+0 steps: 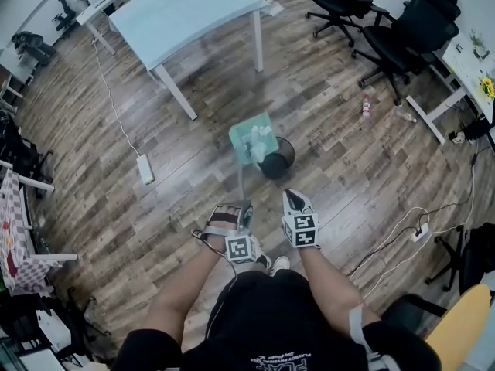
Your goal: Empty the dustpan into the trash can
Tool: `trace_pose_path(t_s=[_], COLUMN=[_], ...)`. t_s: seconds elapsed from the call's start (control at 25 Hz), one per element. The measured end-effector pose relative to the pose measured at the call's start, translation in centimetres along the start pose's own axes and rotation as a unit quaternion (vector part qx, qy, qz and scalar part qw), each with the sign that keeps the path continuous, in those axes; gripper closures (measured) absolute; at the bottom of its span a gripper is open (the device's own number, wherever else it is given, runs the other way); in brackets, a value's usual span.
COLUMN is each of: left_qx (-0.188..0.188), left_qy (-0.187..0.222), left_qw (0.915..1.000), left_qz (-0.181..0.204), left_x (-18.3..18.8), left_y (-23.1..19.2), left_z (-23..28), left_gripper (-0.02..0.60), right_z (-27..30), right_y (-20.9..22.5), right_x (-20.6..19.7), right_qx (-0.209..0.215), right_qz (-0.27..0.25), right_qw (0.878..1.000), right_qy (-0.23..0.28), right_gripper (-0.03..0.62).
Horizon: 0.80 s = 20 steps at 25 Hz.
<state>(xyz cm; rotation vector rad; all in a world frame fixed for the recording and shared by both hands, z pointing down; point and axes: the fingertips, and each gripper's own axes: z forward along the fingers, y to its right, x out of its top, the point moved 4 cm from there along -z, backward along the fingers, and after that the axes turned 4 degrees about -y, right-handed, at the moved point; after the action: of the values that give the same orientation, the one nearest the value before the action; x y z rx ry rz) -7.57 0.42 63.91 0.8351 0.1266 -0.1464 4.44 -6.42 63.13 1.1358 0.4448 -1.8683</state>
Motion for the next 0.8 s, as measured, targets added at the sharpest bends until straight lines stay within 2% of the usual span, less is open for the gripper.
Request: trace_pose_path(t_s=[0.2, 0.28, 0.4, 0.48, 0.6, 0.68, 0.72, 0.76, 0.8], left_qx=[-0.004, -0.02, -0.024, -0.024, 0.0, -0.015, -0.02, -0.026, -0.033], left_qy=[0.01, 0.0, -0.015, -0.006, 0.013, 0.04, 0.046, 0.033, 0.013], left_qw=[0.9965, 0.9947, 0.9898, 0.9889, 0.9871, 0.9882, 0.9869, 0.9814, 0.9722], left_qz=[0.083, 0.101, 0.14, 0.147, 0.16, 0.147, 0.154, 0.187, 0.231], left_x=[0.5, 0.3, 0.1, 0.6, 1.6, 2.6, 2.8, 2.6, 2.1], left_y=[0.5, 1.5, 2.1, 2.6, 2.4, 3.5, 4.0, 4.5, 4.9], left_z=[-0.5, 0.0, 0.4, 0.4, 0.1, 0.1, 0.1, 0.2, 0.2], left_gripper=[0.486, 0.486, 0.486, 0.486, 0.486, 0.486, 0.486, 0.486, 0.486], right_z=[0.1, 0.2, 0.1, -0.1, -0.2, -0.3, -0.3, -0.3, -0.3], right_y=[0.0, 0.0, 0.0, 0.1, 0.4, 0.5, 0.5, 0.5, 0.5], right_x=[0.2, 0.2, 0.2, 0.2, 0.3, 0.2, 0.2, 0.1, 0.1], right_qx=[-0.002, -0.002, -0.001, -0.003, -0.006, -0.006, -0.005, -0.005, -0.004], right_qz=[0.003, 0.004, 0.008, 0.009, 0.011, 0.012, 0.013, 0.013, 0.014], right_qw=[1.0, 1.0, 1.0, 1.0, 1.0, 1.0, 1.0, 1.0, 1.0], right_qy=[0.006, 0.006, 0.009, 0.011, 0.012, 0.012, 0.013, 0.013, 0.013], right_gripper=[0.568, 0.568, 0.568, 0.568, 0.568, 0.568, 0.568, 0.568, 0.568])
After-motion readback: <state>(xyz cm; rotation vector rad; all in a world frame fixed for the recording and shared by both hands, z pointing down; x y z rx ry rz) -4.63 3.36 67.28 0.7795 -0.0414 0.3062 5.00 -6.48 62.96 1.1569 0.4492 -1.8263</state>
